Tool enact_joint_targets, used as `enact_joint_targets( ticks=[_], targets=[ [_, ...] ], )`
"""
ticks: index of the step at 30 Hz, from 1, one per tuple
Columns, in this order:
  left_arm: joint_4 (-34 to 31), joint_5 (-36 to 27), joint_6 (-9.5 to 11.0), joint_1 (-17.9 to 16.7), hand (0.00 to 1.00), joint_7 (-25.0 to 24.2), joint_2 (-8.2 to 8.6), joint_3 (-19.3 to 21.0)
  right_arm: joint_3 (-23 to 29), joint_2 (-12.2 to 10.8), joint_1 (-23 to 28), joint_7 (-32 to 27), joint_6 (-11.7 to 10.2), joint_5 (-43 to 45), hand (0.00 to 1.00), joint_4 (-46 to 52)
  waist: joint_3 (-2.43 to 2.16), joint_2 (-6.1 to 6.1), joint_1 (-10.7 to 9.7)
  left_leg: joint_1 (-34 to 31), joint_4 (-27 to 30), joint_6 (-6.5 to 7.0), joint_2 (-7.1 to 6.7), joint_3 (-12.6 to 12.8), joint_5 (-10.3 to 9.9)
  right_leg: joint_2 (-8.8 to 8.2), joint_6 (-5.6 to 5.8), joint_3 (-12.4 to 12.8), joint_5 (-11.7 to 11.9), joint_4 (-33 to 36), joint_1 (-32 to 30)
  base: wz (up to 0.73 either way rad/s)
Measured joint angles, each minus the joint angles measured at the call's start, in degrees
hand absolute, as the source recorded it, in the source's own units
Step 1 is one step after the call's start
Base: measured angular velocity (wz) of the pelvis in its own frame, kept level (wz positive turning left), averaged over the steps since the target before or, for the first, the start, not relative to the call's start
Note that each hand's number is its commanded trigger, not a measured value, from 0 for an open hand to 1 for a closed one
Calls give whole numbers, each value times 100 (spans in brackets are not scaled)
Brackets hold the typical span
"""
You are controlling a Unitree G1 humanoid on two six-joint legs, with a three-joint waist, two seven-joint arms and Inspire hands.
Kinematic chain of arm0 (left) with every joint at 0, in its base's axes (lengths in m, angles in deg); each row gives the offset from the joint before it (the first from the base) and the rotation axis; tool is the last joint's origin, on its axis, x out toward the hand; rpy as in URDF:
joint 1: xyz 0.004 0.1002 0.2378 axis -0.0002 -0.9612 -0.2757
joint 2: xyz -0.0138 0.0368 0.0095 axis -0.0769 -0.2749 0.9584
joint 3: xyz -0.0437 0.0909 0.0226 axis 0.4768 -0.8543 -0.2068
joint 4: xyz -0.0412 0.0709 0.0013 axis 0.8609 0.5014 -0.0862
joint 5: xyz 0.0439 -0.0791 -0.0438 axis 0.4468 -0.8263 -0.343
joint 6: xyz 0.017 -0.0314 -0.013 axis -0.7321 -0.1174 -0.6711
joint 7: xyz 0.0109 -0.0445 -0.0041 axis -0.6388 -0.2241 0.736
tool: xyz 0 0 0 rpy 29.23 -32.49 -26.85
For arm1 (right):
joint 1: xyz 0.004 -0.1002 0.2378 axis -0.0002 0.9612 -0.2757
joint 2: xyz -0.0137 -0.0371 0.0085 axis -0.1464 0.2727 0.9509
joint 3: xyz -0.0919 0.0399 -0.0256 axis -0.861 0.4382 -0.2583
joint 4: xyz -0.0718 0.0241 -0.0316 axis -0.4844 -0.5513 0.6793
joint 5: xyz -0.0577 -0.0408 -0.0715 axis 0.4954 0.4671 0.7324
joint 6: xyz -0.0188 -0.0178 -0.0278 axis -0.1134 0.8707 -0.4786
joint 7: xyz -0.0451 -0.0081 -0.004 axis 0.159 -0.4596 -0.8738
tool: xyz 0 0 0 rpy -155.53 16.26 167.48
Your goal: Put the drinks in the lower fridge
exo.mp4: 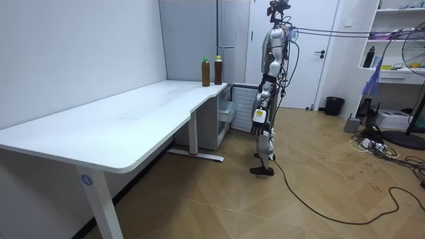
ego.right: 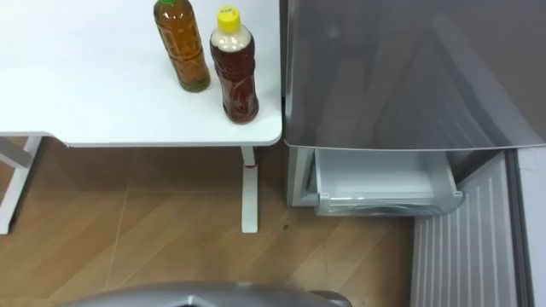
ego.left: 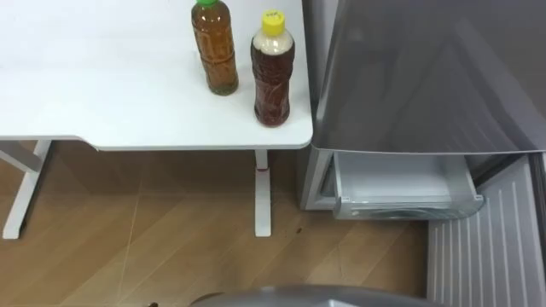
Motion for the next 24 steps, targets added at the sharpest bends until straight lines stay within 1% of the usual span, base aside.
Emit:
enact_joint_targets(
  ticks=[5,11,15,18,19,20,21,23,24],
  targets=[
    [0,-5,-29,-50,0,-14,1,0,0,-1,89,4,7,31,0,1,-2,-15,6,3,5,0,0,-3,0,1,-1,6,-2,9,0,0],
    [-2,-20,-36,-71,0,-29,5,-3,3,-2,82,5,26,16,0,-15,-2,-47,4,1,23,0,0,-3,0,-1,-1,2,-2,5,0,0],
    [0,-115,-21,-45,0,-16,18,17,-28,-1,70,8,26,2,0,-32,-3,-45,50,1,8,0,5,19,0,4,-2,23,-1,14,-29,-3],
    [-2,-126,-13,-30,0,3,65,223,-41,1,69,3,27,12,0,-45,-6,-38,113,-9,5,0,4,25,0,4,-2,29,0,13,-40,0],
    [-3,-232,6,-10,0,16,66,268,-17,6,60,-4,33,14,0,-48,-17,-11,146,-18,7,0,4,24,0,1,-3,21,1,15,-52,0],
    [-1,-480,27,5,0,85,69,349,-2,7,50,-40,34,-3,0,-66,-16,-9,158,-19,8,0,3,18,0,-1,-3,13,2,14,-51,0],
    [0,-594,38,5,0,131,69,377,-2,7,43,-67,29,-7,0,-75,-17,-6,161,-18,10,0,2,17,0,-2,-4,11,2,14,-48,0],
    [2,-1059,66,-9,0,332,74,452,2,11,-7,-204,5,-110,0,-82,-22,51,176,-19,23,0,1,13,0,-4,-4,2,2,11,-37,0],
    [2,-1165,69,-13,0,384,74,455,2,12,-20,-240,-1,-122,0,-83,-18,59,175,-19,24,0,1,12,0,-4,-4,2,2,10,-35,0]
  ],
)
